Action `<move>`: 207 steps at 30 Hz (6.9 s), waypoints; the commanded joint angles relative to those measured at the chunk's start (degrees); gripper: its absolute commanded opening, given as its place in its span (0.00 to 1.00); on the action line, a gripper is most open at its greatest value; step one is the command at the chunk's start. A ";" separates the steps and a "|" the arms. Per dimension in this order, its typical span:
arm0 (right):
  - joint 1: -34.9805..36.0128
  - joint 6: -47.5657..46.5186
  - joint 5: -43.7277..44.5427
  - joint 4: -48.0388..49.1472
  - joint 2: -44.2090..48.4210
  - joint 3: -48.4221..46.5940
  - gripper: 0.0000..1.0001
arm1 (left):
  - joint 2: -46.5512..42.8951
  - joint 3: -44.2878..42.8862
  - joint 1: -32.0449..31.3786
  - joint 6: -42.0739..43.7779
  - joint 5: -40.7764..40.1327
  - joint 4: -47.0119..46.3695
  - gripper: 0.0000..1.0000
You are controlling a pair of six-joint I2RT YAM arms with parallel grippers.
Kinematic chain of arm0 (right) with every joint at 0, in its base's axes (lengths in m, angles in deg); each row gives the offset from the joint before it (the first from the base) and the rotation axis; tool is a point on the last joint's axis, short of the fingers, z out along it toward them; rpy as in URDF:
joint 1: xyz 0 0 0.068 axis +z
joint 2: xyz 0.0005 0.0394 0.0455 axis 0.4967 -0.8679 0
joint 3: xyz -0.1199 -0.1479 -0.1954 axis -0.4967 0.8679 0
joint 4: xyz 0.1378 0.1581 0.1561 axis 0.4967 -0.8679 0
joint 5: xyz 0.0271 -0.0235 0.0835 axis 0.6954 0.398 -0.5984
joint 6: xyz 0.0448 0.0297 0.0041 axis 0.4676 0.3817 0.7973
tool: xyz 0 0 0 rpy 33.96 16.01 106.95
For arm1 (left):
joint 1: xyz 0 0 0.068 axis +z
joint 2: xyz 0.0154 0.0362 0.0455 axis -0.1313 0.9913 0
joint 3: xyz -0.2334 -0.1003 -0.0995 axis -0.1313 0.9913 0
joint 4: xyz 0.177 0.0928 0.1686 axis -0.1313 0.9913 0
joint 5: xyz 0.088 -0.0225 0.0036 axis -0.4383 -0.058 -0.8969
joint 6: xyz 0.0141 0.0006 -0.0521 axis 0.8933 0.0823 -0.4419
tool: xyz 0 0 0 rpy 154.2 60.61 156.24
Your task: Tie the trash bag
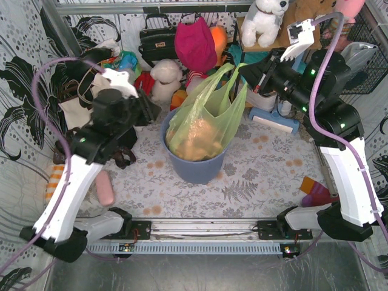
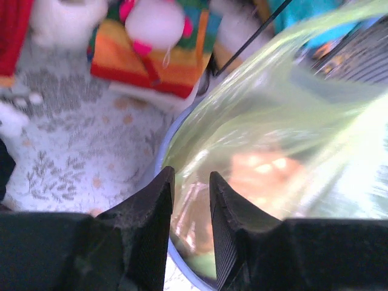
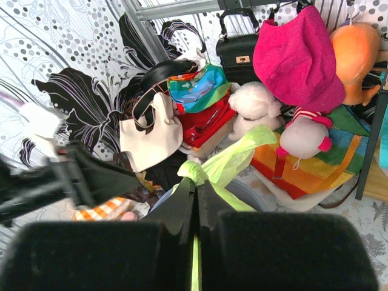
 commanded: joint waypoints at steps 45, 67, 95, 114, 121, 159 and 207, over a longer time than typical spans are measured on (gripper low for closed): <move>0.20 -3.01 -2.88 1.16 -3.27 -4.37 0.21 | 14.45 -25.24 -27.19 7.52 -4.01 -20.56 0.59; 0.17 0.18 -5.16 3.44 -0.28 -4.84 0.00 | 12.99 -9.96 -27.10 21.68 0.85 -49.50 0.81; 0.16 0.85 -5.60 5.01 1.68 -1.57 0.00 | 18.10 -9.87 -27.17 28.07 3.56 -62.27 0.63; 0.14 1.10 -5.42 4.68 2.03 -0.70 0.00 | 17.97 -10.88 -27.10 28.03 5.11 -63.29 0.46; 0.13 1.21 -5.43 4.66 2.07 -0.52 0.00 | 17.94 -12.05 -27.12 27.26 5.23 -63.05 0.46; 0.05 0.47 -1.56 -1.85 -7.68 -9.27 0.41 | 11.37 -2.58 -27.12 26.54 10.85 -61.89 0.00; -8.93 5.39 -9.86 -4.26 -12.21 -5.24 0.00 | 11.45 -2.89 -27.12 25.63 11.72 -60.65 0.00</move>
